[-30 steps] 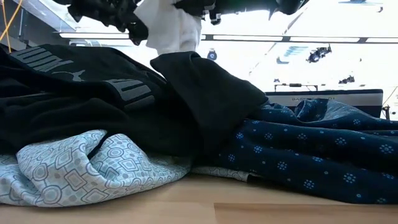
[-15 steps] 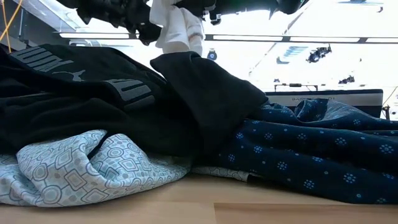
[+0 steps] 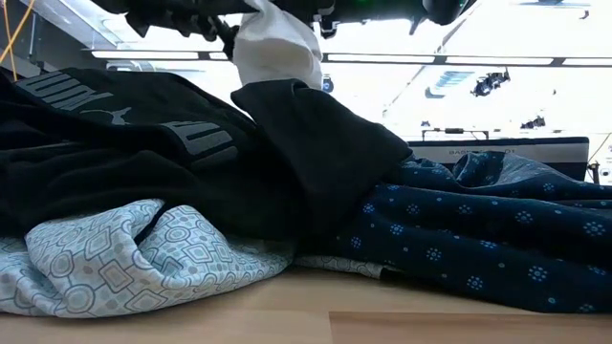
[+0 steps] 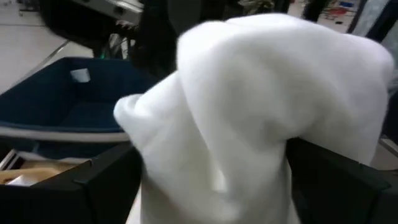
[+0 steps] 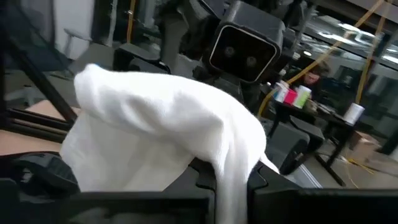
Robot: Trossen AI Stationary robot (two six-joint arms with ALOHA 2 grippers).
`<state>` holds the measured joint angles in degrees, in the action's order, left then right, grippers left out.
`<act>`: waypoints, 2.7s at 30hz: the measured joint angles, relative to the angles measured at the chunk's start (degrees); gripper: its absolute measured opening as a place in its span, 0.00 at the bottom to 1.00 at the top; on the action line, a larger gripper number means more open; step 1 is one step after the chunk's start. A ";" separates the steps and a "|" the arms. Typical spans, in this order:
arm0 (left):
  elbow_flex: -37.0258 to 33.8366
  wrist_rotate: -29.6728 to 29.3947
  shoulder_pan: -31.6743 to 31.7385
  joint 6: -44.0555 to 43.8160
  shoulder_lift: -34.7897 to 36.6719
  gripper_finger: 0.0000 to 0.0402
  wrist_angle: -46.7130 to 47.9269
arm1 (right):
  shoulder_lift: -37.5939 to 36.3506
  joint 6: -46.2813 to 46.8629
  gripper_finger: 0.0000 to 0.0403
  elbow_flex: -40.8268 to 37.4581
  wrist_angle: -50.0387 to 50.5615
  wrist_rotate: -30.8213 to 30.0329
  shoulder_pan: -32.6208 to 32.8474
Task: Pick & Place Cloths
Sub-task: Put the white underwear into the transparent bin
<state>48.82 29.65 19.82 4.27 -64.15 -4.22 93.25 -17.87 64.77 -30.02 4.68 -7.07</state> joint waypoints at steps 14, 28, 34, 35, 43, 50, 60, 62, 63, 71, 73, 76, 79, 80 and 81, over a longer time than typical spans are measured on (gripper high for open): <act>0.02 -0.04 -1.10 -1.73 -2.55 0.93 -5.64 | -0.02 -0.44 0.01 0.00 -2.30 -2.91 -0.22; 0.02 -0.17 -1.10 -3.07 -2.55 0.59 -6.37 | -0.02 -0.44 0.01 0.00 -3.71 -6.10 -0.48; 0.02 -1.03 -1.10 -2.53 -2.55 0.27 -6.35 | -0.04 -0.44 0.01 0.00 -3.70 -6.08 -0.48; 0.02 -1.09 -1.10 -2.08 -2.55 0.21 -6.32 | -0.03 -0.40 0.02 0.00 -3.70 -6.06 -0.48; 0.02 -3.09 -1.08 -0.92 -2.53 0.08 -5.39 | -0.04 3.02 0.10 0.00 -2.76 -10.35 -0.36; 0.02 -7.83 -1.10 0.46 -2.41 0.05 -2.37 | -0.64 8.49 0.33 0.00 -2.21 -12.77 0.51; 0.02 -30.37 -1.08 3.79 3.82 0.06 7.51 | -3.31 13.48 0.68 0.07 3.99 -25.75 1.14; 0.02 -36.89 -1.08 4.52 5.73 0.06 9.47 | -3.39 13.79 0.71 0.07 4.56 -25.73 1.23; 0.02 -40.33 -1.08 4.54 6.72 0.06 10.89 | -3.46 13.81 0.72 0.07 4.77 -25.47 1.39; 0.02 -67.63 -1.06 4.95 10.94 0.07 17.24 | -3.56 13.81 0.73 0.07 6.20 -25.62 1.90; 0.02 -72.48 -1.04 4.94 10.89 0.06 17.92 | -3.56 13.81 0.73 0.07 6.27 -25.56 1.95; 0.02 -78.44 -1.04 4.92 10.85 0.05 18.75 | -3.54 13.81 0.72 0.07 6.66 -25.43 1.97; 0.02 -84.31 -1.04 4.89 10.68 0.05 19.85 | -3.54 13.81 0.72 0.07 6.97 -25.45 1.95; 0.02 -86.27 -0.97 4.63 10.68 0.05 20.44 | -3.54 13.81 0.72 0.07 7.09 -25.45 1.95; 0.02 -88.00 -0.63 4.39 10.68 0.05 20.97 | -3.54 13.81 0.72 0.07 7.16 -25.45 1.95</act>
<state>48.84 -58.35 19.19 8.67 -53.47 16.75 89.71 -4.05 64.84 -22.86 -20.78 -5.13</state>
